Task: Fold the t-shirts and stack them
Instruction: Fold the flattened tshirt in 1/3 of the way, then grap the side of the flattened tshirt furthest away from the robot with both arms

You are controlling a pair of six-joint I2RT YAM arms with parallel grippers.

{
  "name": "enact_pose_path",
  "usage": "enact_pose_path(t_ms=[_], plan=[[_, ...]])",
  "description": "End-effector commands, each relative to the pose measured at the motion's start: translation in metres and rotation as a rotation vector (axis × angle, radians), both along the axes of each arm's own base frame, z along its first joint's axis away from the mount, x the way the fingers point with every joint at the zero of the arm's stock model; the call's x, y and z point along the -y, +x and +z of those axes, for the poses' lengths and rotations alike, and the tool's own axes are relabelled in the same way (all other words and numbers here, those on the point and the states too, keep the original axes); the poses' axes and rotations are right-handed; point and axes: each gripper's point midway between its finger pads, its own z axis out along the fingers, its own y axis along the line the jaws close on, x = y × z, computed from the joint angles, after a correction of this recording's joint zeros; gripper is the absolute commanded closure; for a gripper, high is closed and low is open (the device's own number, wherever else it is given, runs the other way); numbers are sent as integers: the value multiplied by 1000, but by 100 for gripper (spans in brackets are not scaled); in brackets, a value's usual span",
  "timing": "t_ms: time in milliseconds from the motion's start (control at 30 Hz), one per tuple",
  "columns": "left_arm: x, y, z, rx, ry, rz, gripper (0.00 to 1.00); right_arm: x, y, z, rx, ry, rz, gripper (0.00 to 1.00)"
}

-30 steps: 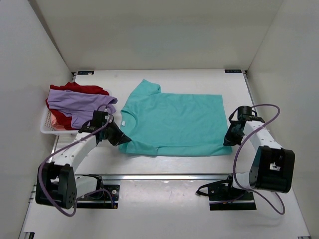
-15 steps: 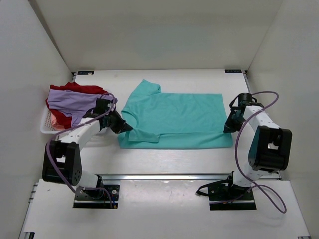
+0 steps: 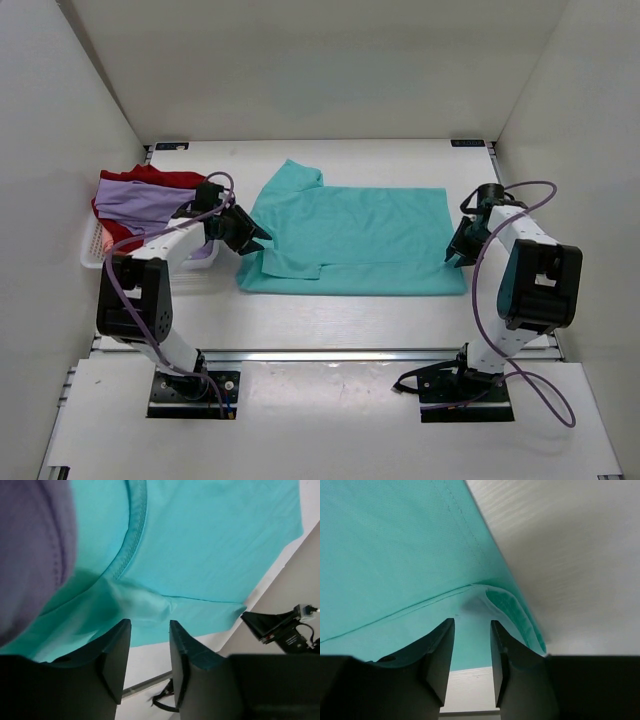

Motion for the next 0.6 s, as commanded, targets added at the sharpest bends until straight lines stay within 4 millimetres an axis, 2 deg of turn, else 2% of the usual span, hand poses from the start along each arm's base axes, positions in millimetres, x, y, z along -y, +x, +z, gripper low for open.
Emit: enact_pose_path(t_ms=[0,33,100,133,200,233,267,300,333,367,400,433,467,500,567], plan=[[3,24,27,103,-34,-12,48,9,8,14,25,-46,-22,67],[3,25,26,91,-36,-7,47,11,10,18,32,-52,-26,65],[7,39,40,136,-47,-19,46,13,15,25,47,-68,-36,64],[10,42,38,132,-48,-24,47,12,19,30,65,-73,-29,64],[19,66,62,202,-46,-44,48,12,37,45,108,-79,-23,64],[26,69,54,183,-29,-68,48,10,43,47,117,-76,-13,63],[33,85,61,208,-14,-95,49,6,53,50,136,-66,-5,63],[37,106,84,276,-1,-98,48,5,65,54,160,-67,2,63],[44,120,93,297,24,-123,48,4,70,52,158,-77,4,63],[45,126,76,258,72,-136,48,1,81,60,189,-78,13,63],[45,141,97,299,103,-130,47,1,87,64,194,-82,19,63],[51,159,105,333,123,-145,47,3,92,65,199,-91,16,62],[46,168,82,287,180,-142,46,1,98,70,221,-100,19,62],[46,181,97,325,212,-132,46,5,105,72,245,-122,20,62],[42,207,82,314,257,-119,45,8,115,80,299,-128,4,61]])
